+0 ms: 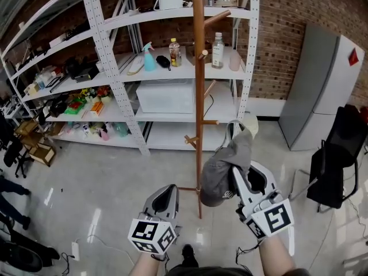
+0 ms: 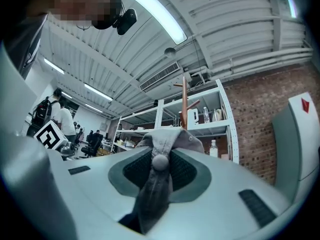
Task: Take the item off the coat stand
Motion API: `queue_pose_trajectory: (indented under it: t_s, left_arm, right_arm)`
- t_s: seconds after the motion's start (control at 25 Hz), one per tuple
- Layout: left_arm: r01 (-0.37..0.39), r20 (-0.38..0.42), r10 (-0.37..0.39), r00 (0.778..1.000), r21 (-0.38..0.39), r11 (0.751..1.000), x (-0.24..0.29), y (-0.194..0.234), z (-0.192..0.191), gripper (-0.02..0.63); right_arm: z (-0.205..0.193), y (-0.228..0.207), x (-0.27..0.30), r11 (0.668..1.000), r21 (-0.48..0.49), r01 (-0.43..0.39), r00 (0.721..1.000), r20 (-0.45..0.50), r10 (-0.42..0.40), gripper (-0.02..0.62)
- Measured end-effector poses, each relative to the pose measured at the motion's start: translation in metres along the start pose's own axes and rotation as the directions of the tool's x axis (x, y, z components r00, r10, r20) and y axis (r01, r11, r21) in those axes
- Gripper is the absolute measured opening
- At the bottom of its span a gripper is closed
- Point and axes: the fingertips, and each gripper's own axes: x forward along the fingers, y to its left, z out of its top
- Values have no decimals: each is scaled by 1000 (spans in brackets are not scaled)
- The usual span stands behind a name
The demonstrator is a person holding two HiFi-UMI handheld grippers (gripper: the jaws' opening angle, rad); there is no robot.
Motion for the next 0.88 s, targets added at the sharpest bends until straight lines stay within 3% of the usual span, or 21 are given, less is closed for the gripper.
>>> queue_pose_trajectory:
  t_s: [0.88]
  left_arm:
    - [-51, 21, 52, 998, -13, 999, -84, -109, -26, 6]
  right_arm:
    - [10, 43, -124, 988, -49, -143, 989, -46, 141, 83]
